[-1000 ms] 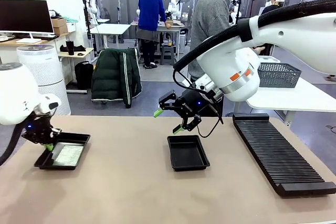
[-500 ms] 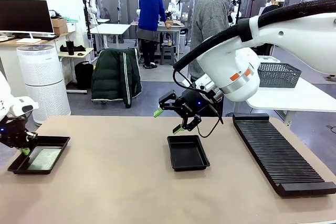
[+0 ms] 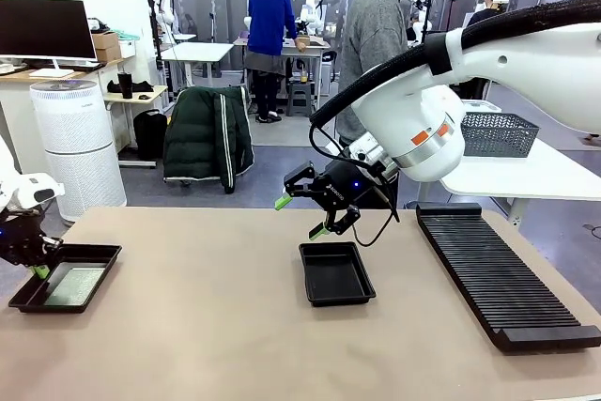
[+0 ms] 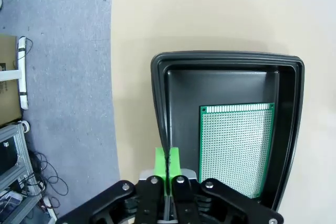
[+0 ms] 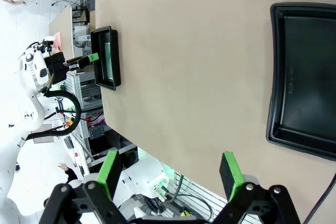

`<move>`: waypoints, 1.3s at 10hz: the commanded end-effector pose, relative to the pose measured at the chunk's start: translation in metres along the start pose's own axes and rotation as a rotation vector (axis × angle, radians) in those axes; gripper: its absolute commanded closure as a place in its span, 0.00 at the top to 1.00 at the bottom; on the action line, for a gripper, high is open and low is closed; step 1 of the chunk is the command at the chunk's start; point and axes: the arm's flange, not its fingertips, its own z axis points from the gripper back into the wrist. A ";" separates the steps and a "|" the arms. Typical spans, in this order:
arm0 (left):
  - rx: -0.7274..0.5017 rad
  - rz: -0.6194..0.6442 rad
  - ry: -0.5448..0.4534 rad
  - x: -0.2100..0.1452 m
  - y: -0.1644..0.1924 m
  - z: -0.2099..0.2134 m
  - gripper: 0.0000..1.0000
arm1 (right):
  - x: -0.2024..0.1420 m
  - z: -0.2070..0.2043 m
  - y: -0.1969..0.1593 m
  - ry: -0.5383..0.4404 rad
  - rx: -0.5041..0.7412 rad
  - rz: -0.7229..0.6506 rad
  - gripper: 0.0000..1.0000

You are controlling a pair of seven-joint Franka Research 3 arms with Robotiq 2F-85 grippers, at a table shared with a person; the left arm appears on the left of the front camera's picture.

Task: Inspect and transfer BCBs to ESD trays.
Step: Pick up the ESD tray and place it on the left side of the table.

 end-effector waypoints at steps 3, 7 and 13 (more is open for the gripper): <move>0.009 0.033 -0.004 0.000 -0.002 0.003 0.57 | 0.000 0.000 0.001 -0.010 -0.002 -0.009 1.00; 0.001 0.053 -0.005 -0.002 -0.006 0.024 1.00 | 0.000 0.000 0.001 -0.010 -0.002 -0.009 1.00; -0.008 0.030 -0.026 -0.007 -0.006 0.095 1.00 | 0.000 0.000 0.001 -0.010 -0.002 -0.009 1.00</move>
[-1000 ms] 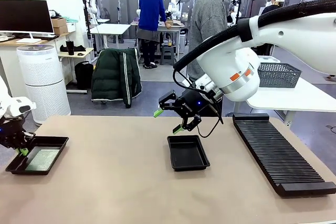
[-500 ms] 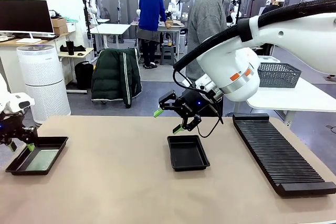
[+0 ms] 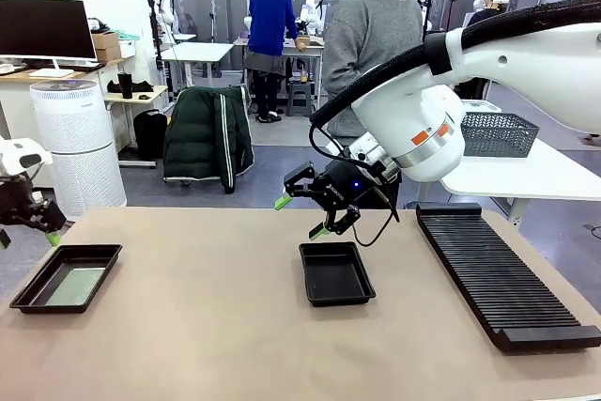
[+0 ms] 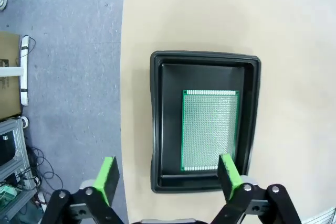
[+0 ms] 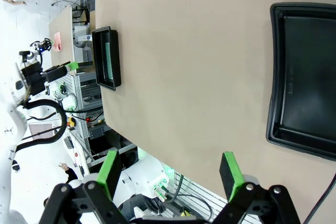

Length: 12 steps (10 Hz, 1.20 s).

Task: Inspect and transfer BCBs to ESD trays.
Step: Pick up the ESD tray and place it on the left side of the table, then pick up the Blank PCB from the PCB Rack and place it in the right ESD tray.

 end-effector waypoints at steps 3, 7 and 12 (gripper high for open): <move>0.025 -0.034 0.029 0.002 -0.007 0.044 1.00 | 0.000 0.000 0.001 -0.010 -0.002 -0.009 1.00; 0.008 -0.041 0.022 0.005 -0.009 0.052 1.00 | 0.000 0.000 0.001 -0.010 -0.002 -0.009 1.00; 0.008 -0.041 0.022 0.005 -0.009 0.052 1.00 | 0.000 0.000 0.001 -0.010 -0.002 -0.009 1.00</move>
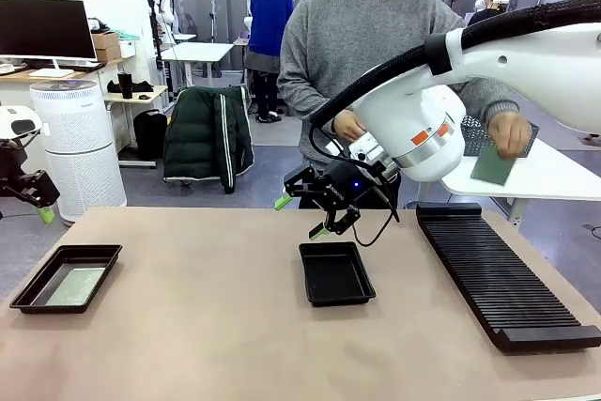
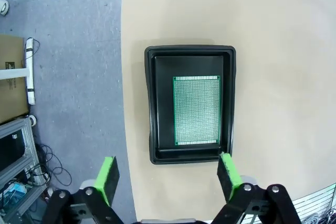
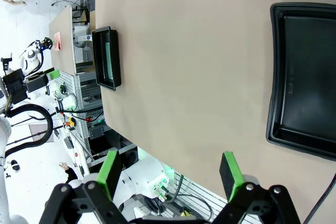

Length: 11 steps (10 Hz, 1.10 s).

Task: Inspect and transfer BCBs to ESD trays.
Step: Pick up the Blank PCB from the PCB Rack and place it in the right ESD tray.

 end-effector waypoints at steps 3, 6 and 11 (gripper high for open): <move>0.004 0.004 -0.012 -0.002 0.002 -0.004 1.00 | 0.000 0.000 0.001 -0.010 -0.002 -0.009 1.00; 0.004 0.004 -0.012 -0.002 0.002 -0.004 1.00 | 0.000 0.000 0.001 -0.010 -0.002 -0.009 1.00; 0.004 0.004 -0.012 -0.002 0.002 -0.004 1.00 | 0.000 0.000 0.001 -0.010 -0.002 -0.009 1.00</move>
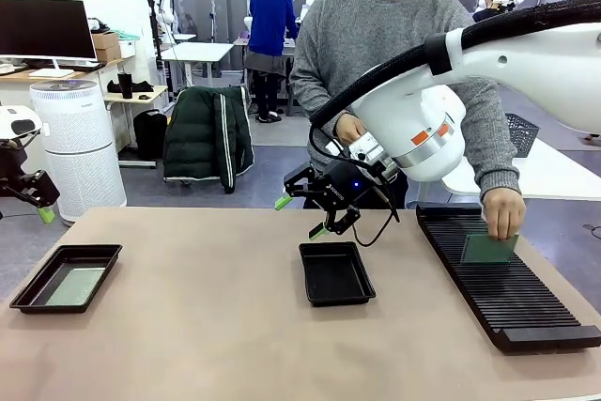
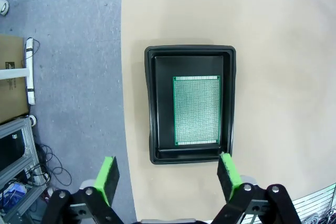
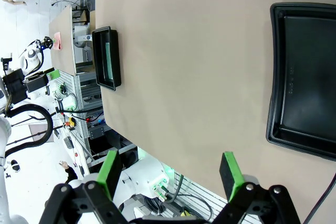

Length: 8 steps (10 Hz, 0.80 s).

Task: Inspect and transfer BCBs to ESD trays.
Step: Pick up the Blank PCB from the PCB Rack and place it in the right ESD tray.

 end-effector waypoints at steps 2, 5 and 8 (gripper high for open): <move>0.004 0.004 -0.012 -0.002 0.002 -0.004 1.00 | 0.000 0.000 0.001 -0.010 -0.002 -0.009 1.00; 0.004 0.004 -0.012 -0.002 0.002 -0.004 1.00 | -0.009 0.011 0.008 -0.019 -0.008 0.008 1.00; 0.004 0.004 -0.012 -0.002 0.002 -0.004 1.00 | -0.014 0.031 0.023 -0.039 -0.055 0.021 1.00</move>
